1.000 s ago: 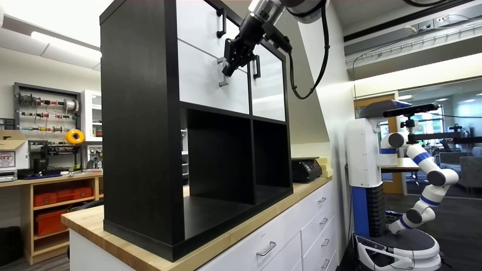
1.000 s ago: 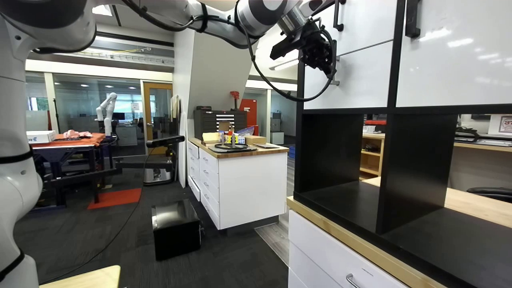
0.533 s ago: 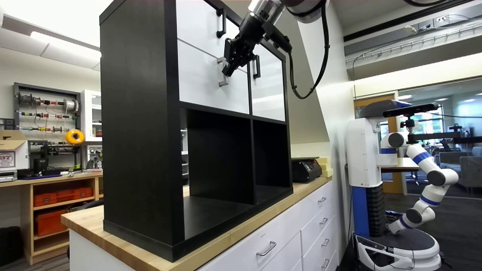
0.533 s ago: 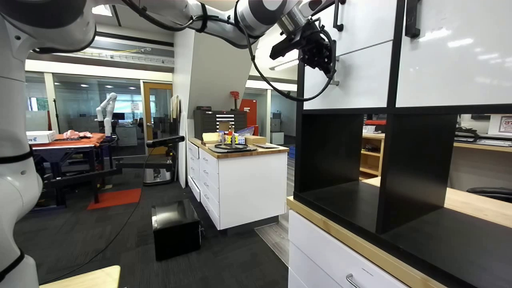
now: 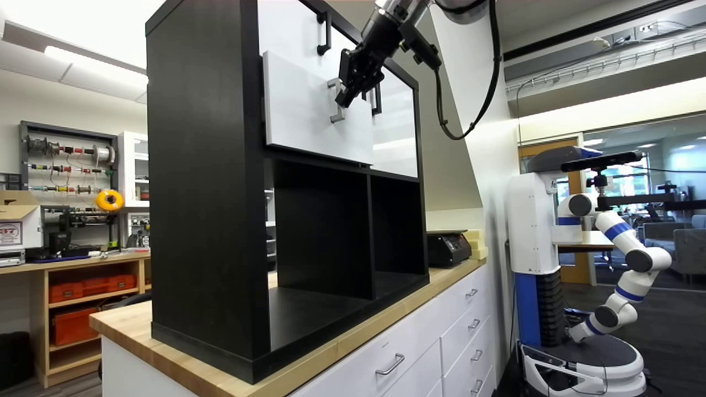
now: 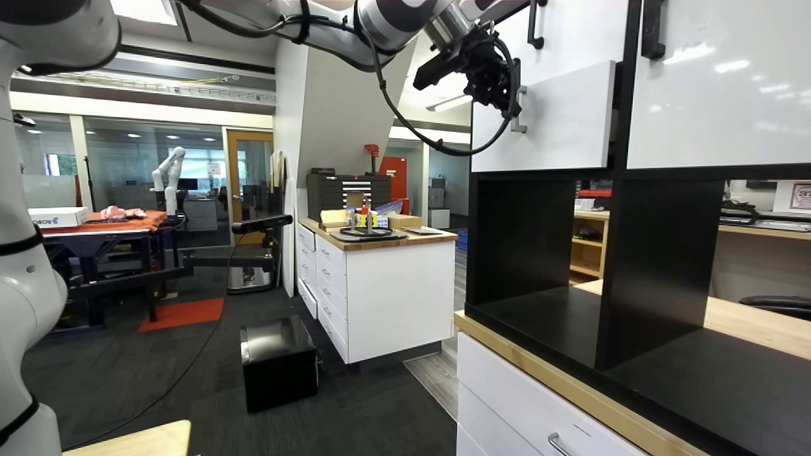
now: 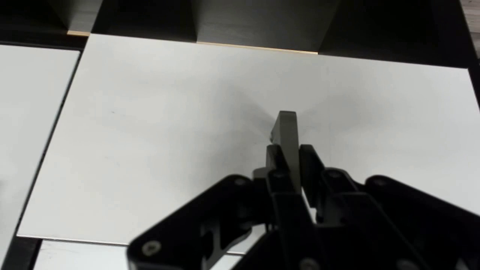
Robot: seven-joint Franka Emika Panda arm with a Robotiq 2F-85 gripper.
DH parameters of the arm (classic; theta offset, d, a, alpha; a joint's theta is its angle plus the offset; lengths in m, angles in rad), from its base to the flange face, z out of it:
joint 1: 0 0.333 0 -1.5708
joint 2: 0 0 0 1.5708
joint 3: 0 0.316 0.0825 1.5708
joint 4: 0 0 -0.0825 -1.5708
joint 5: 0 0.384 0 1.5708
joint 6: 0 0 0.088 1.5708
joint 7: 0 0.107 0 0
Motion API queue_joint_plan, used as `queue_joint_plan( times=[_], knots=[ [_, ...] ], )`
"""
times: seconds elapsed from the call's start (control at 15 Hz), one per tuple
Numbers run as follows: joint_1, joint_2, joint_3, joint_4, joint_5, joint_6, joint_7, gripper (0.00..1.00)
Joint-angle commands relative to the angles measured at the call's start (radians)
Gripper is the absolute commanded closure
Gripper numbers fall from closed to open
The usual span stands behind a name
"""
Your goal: Open the bottom drawer on the left side of the cabinet
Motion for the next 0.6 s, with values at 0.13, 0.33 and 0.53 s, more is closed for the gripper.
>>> queue_joint_plan(
  times=[0.13,0.33,0.53],
  knots=[
    [0.020,-0.210,0.006,-0.221,0.007,-0.003,0.006,0.95],
    [0.019,-0.292,0.009,-0.314,0.014,-0.007,0.014,0.95],
    [0.017,-0.364,0.012,-0.391,0.020,-0.011,0.016,0.95]
  ],
)
